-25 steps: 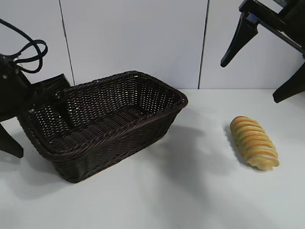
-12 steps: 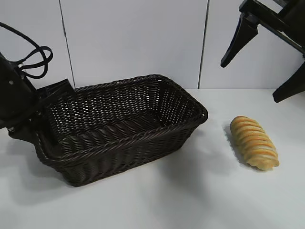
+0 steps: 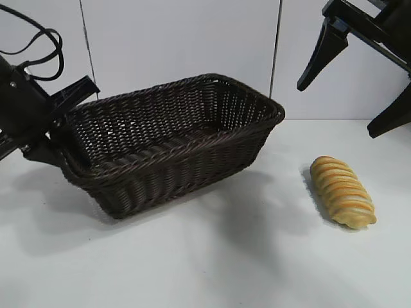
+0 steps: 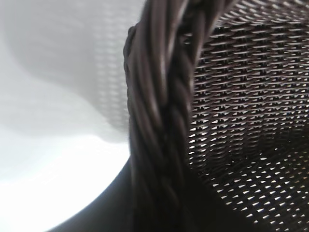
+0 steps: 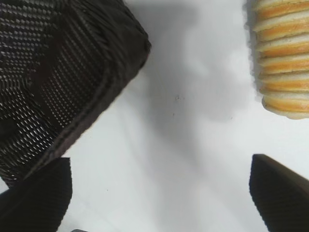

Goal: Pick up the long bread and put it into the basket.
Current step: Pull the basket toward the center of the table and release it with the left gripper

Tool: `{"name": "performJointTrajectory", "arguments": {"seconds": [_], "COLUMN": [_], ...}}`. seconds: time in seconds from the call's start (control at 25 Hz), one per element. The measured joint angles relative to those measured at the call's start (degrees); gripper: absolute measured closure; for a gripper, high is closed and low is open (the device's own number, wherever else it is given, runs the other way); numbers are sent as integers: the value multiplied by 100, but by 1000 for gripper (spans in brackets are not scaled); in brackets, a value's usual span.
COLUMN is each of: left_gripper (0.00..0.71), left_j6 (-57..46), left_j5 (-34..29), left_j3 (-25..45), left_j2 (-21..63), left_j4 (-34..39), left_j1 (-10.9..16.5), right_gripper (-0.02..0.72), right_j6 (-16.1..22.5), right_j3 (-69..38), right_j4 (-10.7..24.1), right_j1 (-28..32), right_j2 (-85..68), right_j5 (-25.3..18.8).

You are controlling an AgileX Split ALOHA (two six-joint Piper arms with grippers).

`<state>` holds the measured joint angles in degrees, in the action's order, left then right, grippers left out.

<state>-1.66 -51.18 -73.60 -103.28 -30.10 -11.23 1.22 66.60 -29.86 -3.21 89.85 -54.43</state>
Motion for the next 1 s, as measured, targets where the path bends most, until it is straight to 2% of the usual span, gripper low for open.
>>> {"name": "performJointTrajectory", "arguments": {"seconds": [0.12,0.2,0.36,0.64,0.8,1.0], "left_gripper": [617,617,617,617,617,617], "left_j6": [166,488,932,956,939,877], "left_j5": [-456,-609,-718,-661,-297,-139], "left_j3": [-295,-420,-493,-563,-582,-582], "left_j2": [0,-12,-37,-406,-737,-1098], "left_j4": [779,997,852,364,112,61], "left_j1": [0,0,0,-14,-192,-328], "right_gripper": [9,9,9,9,9,9], "right_j6": [0,0,0,-6,-6,-6], "right_j3": [0,0,0,0,0,0], "right_j4": [0,0,0,0,0,0], "right_j1": [0,0,0,0,0,0], "right_j2": [0,0,0,0,0,0], "right_j5": [0,0,0,-6,-6,-6]}}
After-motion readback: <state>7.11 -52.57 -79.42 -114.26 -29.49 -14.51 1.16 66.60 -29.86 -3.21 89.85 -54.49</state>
